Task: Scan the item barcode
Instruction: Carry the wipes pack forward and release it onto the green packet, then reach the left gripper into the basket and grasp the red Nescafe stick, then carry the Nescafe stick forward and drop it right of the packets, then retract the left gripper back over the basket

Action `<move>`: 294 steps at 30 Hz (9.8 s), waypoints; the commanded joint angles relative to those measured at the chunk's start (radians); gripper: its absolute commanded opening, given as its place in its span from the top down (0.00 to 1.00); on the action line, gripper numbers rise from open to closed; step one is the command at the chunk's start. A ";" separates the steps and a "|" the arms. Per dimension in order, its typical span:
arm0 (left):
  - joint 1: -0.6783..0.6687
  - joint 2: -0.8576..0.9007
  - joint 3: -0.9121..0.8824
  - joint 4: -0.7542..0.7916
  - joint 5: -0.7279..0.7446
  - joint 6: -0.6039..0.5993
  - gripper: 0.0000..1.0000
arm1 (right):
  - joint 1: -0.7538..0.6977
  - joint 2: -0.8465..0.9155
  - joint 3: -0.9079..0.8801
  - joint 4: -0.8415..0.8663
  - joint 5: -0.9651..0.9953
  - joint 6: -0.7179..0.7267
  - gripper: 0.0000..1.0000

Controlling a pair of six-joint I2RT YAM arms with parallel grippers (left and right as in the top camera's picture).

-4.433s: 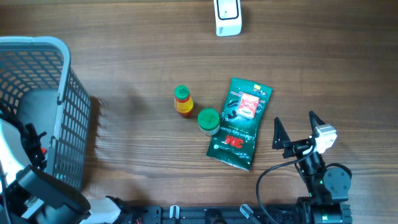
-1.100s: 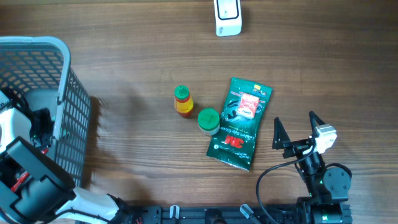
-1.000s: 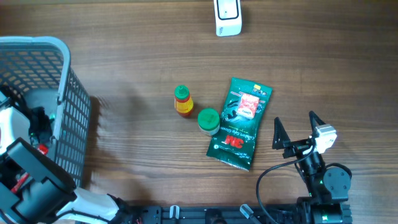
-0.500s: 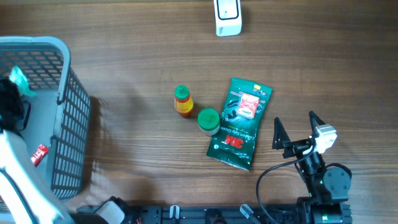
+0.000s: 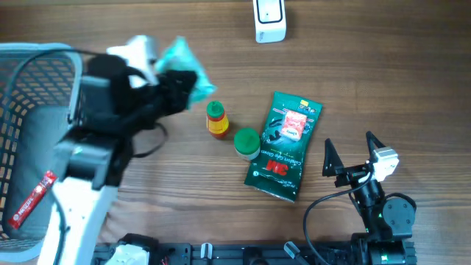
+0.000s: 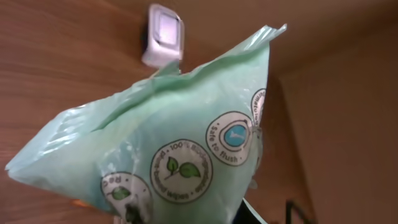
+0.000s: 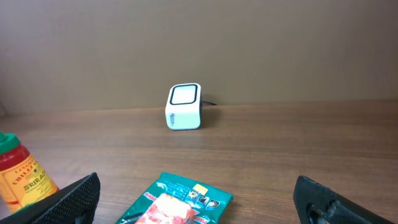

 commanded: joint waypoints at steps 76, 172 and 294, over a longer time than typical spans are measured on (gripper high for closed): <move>0.941 0.398 0.014 -0.286 -0.559 -0.567 0.09 | 0.002 -0.003 -0.001 0.005 0.005 -0.011 0.00; 0.501 -0.073 0.016 0.313 0.275 -0.121 0.96 | 0.002 -0.003 -0.001 0.005 0.005 -0.011 0.00; 0.216 -0.535 0.032 -0.590 -1.218 0.432 0.00 | 0.002 0.309 0.143 -0.047 -0.164 0.499 0.00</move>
